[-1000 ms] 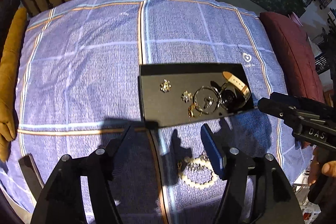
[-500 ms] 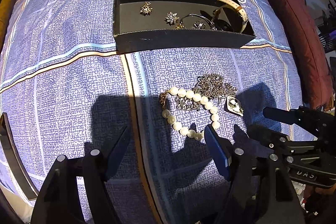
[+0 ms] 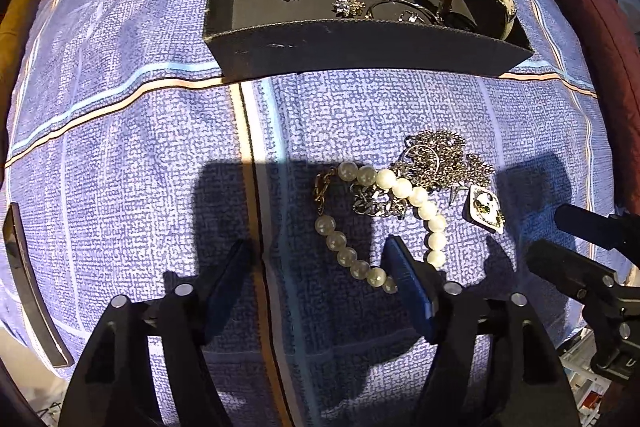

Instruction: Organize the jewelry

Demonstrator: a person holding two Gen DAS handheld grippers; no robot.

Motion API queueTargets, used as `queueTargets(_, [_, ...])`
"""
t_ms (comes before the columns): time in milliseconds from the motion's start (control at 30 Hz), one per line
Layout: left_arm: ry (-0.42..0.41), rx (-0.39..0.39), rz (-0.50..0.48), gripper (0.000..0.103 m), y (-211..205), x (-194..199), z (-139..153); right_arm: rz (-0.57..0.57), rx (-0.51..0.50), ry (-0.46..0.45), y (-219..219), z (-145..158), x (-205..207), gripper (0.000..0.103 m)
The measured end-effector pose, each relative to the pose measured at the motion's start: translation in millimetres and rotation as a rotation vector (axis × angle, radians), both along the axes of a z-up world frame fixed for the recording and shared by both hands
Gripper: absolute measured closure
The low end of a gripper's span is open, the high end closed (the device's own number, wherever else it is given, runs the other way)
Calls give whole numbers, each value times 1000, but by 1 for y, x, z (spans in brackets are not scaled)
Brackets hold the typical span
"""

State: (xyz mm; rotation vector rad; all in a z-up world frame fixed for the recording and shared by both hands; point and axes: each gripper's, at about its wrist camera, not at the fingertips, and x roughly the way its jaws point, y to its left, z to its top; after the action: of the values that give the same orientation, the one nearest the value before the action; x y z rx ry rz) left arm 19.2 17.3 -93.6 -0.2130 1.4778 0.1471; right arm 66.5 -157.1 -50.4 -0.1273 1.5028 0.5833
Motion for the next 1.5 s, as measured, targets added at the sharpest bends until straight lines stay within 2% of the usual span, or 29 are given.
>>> queueTargets(67, [-11, 27, 16, 58, 3, -3, 2, -3, -1, 3, 0, -1, 0, 48])
queueTargets(133, [-21, 46, 42, 92, 11, -4, 5, -1, -1, 5, 1, -2, -1, 48])
queueTargets(167, [-24, 39, 54, 94, 16, -5, 5, 2, -2, 6, 2, -3, -1, 48])
queueTargets(233, [-32, -6, 81, 94, 24, -7, 5, 10, -3, 6, 7, -5, -3, 48])
queueTargets(533, [-71, -21, 107, 94, 50, -20, 25, 49, -10, -18, 22, -8, -8, 48])
queueTargets(667, [-99, -27, 113, 94, 65, -23, 39, 105, -36, -46, 35, -13, -9, 48])
queueTargets(867, [-114, -41, 109, 94, 87, -19, 57, 180, -104, -55, 60, -30, -7, 57])
queueTargets(933, [-116, -45, 100, 94, 87, -22, 61, 187, -119, -60, 62, -32, -7, 72])
queueTargets(1067, [-122, -55, 94, 94, 75, -24, 68, 135, -82, -36, 53, -29, 2, 79])
queueTargets(1100, [-122, -54, 91, 94, 70, -23, 71, 121, -69, -32, 50, -26, 4, 85])
queueTargets(1133, [-124, -52, 89, 94, 68, -25, 74, 109, -55, -27, 47, -24, 5, 95])
queueTargets(1200, [-129, -57, 81, 94, 68, -26, 80, 85, -35, -25, 41, -18, 8, 96])
queueTargets(1500, [-115, -39, 65, 94, 58, -17, 71, 50, -6, -20, 29, -8, 10, 96])
